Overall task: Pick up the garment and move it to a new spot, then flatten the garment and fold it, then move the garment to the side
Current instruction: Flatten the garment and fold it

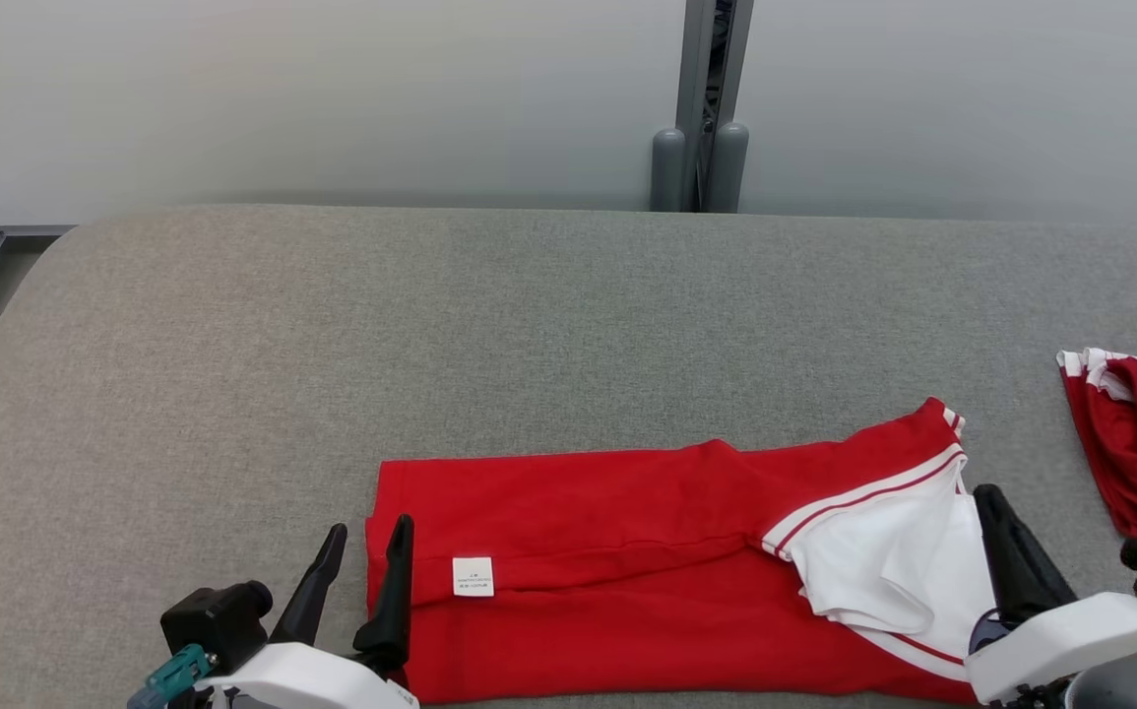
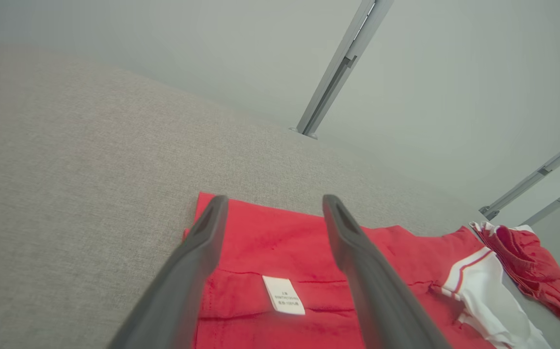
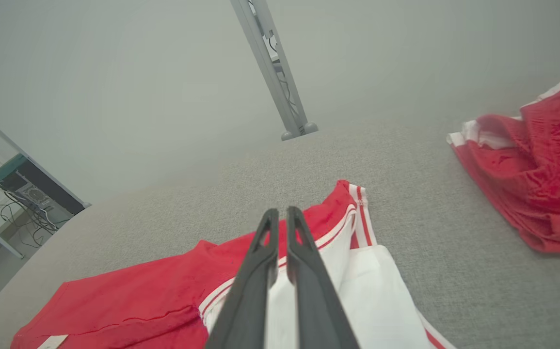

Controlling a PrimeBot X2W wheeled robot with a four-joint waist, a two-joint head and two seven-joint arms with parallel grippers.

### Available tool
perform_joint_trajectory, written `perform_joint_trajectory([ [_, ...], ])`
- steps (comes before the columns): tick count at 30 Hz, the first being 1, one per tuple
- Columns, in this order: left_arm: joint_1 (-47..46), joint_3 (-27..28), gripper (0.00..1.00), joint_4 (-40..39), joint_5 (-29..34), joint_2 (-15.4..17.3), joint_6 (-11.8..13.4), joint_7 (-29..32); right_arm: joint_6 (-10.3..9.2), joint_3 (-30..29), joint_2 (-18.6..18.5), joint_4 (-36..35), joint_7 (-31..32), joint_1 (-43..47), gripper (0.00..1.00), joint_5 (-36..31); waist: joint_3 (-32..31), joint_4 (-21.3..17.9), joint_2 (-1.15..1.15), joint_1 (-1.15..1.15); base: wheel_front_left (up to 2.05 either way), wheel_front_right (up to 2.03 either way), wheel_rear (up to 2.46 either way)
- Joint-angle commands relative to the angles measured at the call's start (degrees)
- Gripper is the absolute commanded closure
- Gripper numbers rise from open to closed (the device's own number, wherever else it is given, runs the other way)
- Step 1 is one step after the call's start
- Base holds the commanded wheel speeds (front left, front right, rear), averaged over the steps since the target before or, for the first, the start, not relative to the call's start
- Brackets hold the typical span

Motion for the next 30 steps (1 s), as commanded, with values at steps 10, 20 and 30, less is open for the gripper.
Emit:
perform_joint_trajectory([
  [10,-1.25,0.63,0.00,-0.42,0.51,0.57,0.46,-0.53,0.11,10.11,0.26,15.64,-5.59,-5.76,1.00,9.39,1.38,3.06,0.00,0.00,0.00,0.00,0.00],
  [20,-0.86,0.98,0.00,-0.69,0.33,0.57,0.74,-0.82,0.10,14.82,0.19,29.27,-14.21,-10.07,1.00,17.02,2.14,3.63,0.00,0.00,0.00,0.00,0.00],
  [30,-0.41,1.36,0.00,-0.84,0.00,0.72,0.76,-1.10,0.10,9.83,0.21,30.21,-17.28,-8.92,1.00,15.63,2.63,1.16,0.00,0.00,0.00,0.00,0.00],
])
